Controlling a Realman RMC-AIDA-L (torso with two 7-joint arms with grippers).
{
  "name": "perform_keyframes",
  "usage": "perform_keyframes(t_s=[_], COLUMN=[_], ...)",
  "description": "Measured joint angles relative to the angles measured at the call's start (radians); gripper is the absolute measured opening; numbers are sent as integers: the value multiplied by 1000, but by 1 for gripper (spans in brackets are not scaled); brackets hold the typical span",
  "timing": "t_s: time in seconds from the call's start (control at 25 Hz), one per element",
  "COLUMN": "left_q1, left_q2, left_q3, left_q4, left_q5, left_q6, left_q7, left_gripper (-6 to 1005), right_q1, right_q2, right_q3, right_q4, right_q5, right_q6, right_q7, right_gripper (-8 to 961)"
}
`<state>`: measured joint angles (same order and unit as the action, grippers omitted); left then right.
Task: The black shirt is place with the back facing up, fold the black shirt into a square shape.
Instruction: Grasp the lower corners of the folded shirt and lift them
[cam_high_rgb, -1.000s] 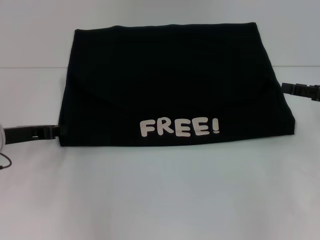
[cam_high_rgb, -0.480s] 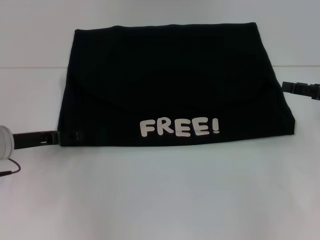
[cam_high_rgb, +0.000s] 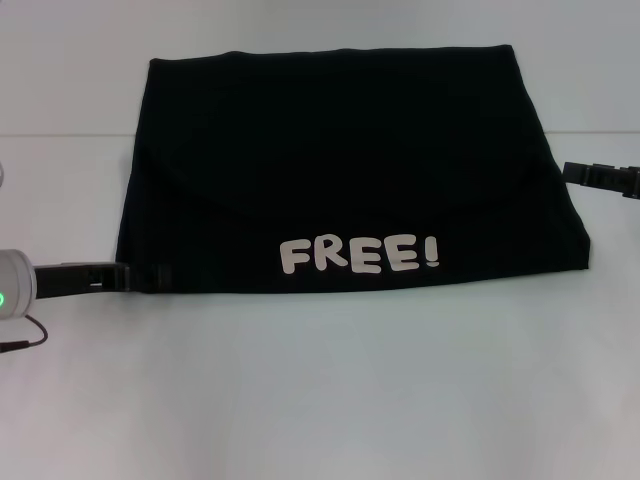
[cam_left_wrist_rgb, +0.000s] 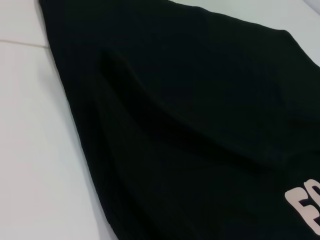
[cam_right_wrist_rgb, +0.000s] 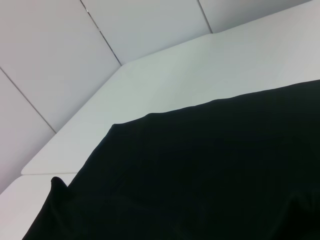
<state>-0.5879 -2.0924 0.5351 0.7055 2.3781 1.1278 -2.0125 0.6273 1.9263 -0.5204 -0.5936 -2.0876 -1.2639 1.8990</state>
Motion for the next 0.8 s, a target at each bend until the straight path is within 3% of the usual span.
perform_keyframes(t_s=[0.08, 0.16, 0.36, 0.6, 0.8], left_q1=[-2, -5, -8, -10, -11], left_q2=[0, 0, 3, 3, 4], left_q3=[2, 3, 4, 5, 5], left_q4=[0, 0, 0, 0, 0], left_q5=[1, 5, 6, 7, 7], left_q6=[0, -1, -7, -14, -19], left_q7=[1, 1, 1, 2, -2], left_gripper=[682, 468, 224, 117, 28], right_q1=[-1, -3, -8, -5, 25], right_q2=[0, 0, -3, -9, 2], right_q3=[-2, -5, -5, -7, -8], right_q4=[0, 0, 0, 7, 49], right_q5=[0, 0, -35, -136, -225], right_q6=[0, 1, 38, 92, 159], right_q7=[0, 0, 15, 92, 114], right_gripper=[668, 668, 668, 668, 667])
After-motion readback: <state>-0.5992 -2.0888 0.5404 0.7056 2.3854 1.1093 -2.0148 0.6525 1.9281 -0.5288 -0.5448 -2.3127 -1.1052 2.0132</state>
